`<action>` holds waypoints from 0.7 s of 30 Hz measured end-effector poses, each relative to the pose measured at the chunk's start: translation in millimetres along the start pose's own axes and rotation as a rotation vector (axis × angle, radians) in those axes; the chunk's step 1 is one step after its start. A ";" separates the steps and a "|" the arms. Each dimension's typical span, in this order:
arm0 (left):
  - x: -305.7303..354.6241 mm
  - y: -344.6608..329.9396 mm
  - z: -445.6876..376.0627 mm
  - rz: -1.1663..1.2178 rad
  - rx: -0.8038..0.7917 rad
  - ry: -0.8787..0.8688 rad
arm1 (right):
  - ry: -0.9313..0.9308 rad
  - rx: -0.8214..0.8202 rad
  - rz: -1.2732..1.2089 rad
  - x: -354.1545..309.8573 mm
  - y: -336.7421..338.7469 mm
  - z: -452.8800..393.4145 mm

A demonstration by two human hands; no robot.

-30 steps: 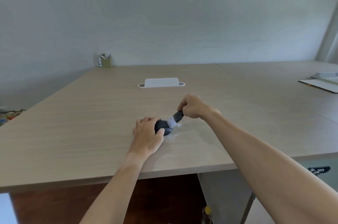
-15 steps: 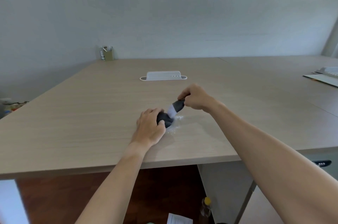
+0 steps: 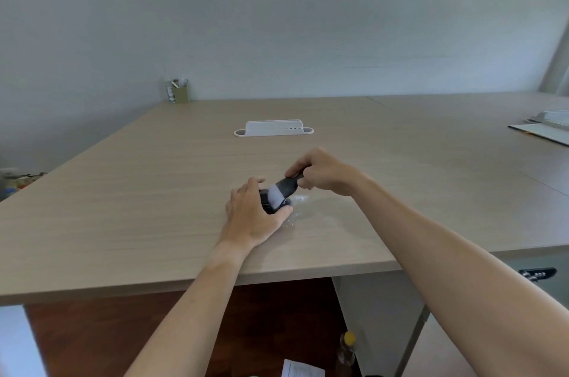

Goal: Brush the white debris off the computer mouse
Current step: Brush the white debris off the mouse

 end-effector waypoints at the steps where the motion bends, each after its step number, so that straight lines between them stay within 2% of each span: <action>1: 0.1 -0.6 0.0 0.023 -0.014 0.001 | 0.003 -0.016 0.043 0.4 -2.7 -0.3; 5: -3.6 -1.5 -1.3 0.064 -0.048 0.002 | 0.023 0.169 0.251 -0.6 16.4 -6.1; 7: -2.0 -2.2 -0.2 0.017 -0.052 -0.016 | 0.028 0.230 0.236 -1.3 24.9 -6.5; 9: 0.9 -2.3 0.7 -0.025 -0.056 -0.033 | 0.027 0.201 0.114 -2.5 24.2 -4.5; 12: 1.5 -3.2 0.9 -0.008 -0.084 -0.027 | 0.031 0.022 0.051 -6.9 4.3 0.6; 13: 2.0 -3.5 1.1 -0.004 -0.090 -0.031 | 0.037 0.016 0.091 -6.9 1.5 -0.2; 16: 1.8 -1.9 1.8 0.004 -0.072 -0.007 | 0.008 0.165 0.218 -2.3 14.5 -5.9; 18: 1.1 -1.7 2.1 0.011 -0.058 0.014 | -0.016 0.222 0.213 -1.8 21.4 -7.6; 21: 1.5 -1.5 1.3 0.015 -0.034 0.008 | -0.009 0.104 0.097 -10.1 10.5 -4.8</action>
Point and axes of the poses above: each hand's wrist, its own z-axis away from the middle knuckle, its own y-axis out of the back of the hand, x = y × z, the point moved 9 cm from there along -z, towards the middle knuckle, and after that the axes turned 6 degrees about z, right-handed, at the moved point
